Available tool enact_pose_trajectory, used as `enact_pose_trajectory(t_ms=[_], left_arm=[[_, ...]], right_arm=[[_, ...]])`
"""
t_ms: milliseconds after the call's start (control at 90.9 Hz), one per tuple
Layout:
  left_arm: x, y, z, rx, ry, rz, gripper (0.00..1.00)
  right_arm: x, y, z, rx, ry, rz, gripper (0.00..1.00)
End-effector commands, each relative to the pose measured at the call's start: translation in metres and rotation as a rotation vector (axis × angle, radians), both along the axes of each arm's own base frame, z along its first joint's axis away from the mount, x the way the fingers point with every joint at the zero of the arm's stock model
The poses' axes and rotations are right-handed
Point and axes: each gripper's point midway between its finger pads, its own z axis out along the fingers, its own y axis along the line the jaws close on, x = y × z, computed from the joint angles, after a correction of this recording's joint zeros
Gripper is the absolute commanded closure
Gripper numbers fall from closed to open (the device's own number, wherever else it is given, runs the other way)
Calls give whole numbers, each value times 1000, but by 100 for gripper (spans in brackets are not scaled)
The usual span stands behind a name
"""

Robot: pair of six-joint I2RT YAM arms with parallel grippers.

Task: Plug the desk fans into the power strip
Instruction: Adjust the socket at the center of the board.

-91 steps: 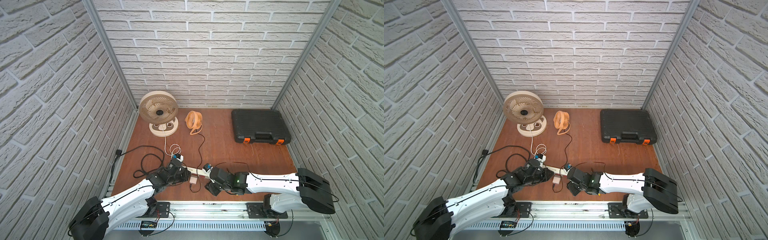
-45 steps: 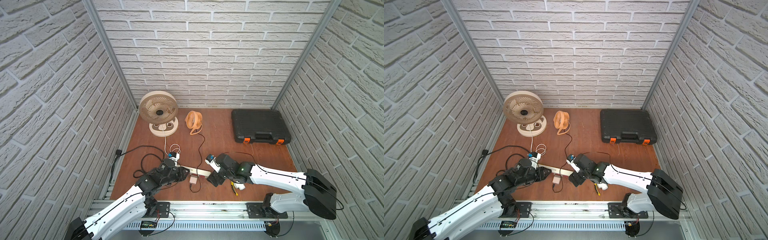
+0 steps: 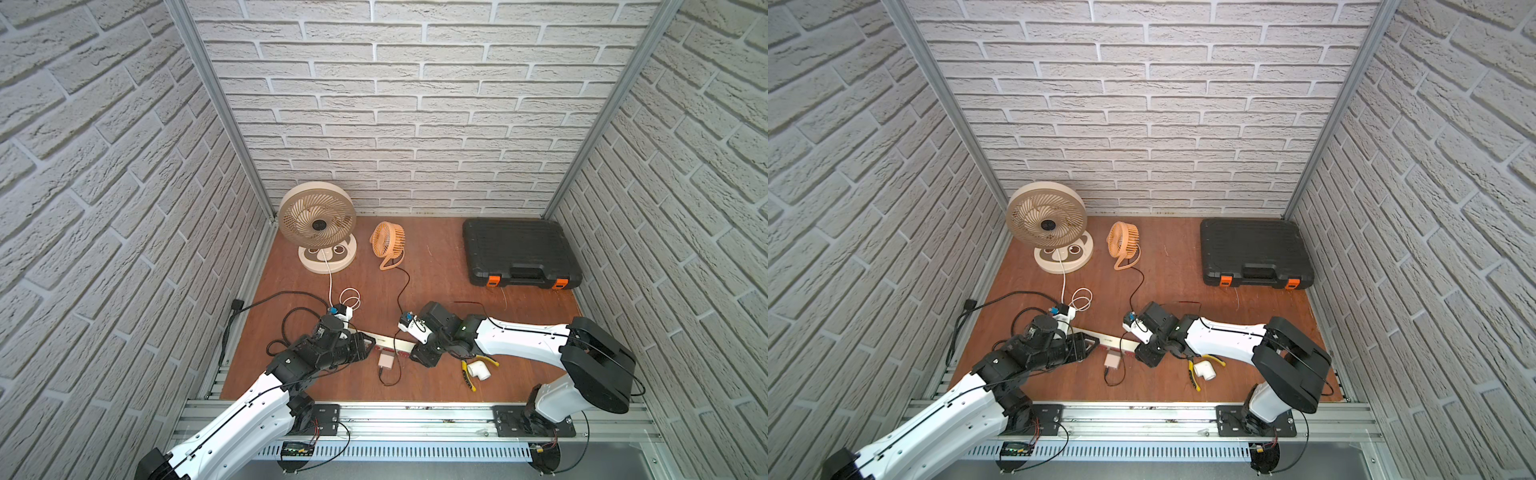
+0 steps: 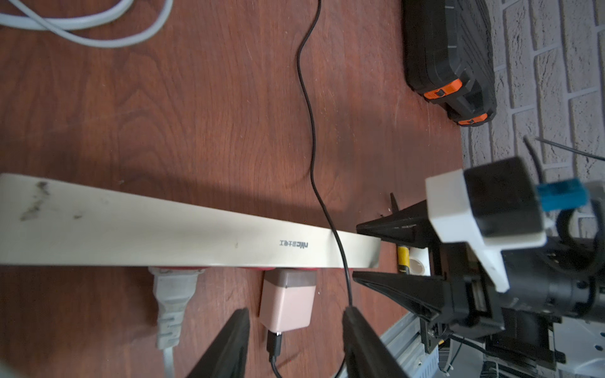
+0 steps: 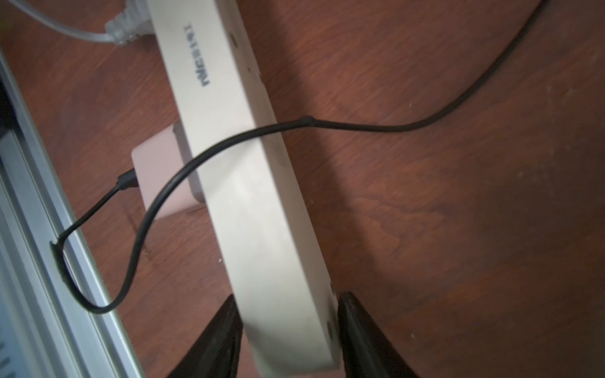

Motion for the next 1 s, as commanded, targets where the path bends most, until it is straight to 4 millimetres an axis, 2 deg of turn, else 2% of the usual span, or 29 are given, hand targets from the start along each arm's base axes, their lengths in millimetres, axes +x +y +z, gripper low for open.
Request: enact_pose_trajectory(t_ms=[0,66,165,352,484,627,737,924,990], left_arm=[[3,-2,4,-10,-18,-20,50],[4,-3,7,-15,-22,-22,50],[6,-5,13,-21,-32,-30,50],[10,-6,22,-15,-47,-40,50],[18,-9,27,-14,-60,-47,50],[28,-13,26,6,-55,-58,50],[39,-16,22,13,-50,-60,50],[58,-21,15,6,-35,-66,50],[63,-23,16,3,-38,-69,50]], right_arm=[[2,9,1,44,30,6,66],[1,11,0,68,65,4,80],[-2,14,2,114,127,-1,90],[-9,24,10,274,363,-48,96],[-15,32,4,380,579,-78,96],[-11,24,-14,349,632,-138,91],[-8,12,-27,268,614,-184,75],[-2,-4,-36,175,563,-229,60],[-1,-9,-39,146,549,-239,58]])
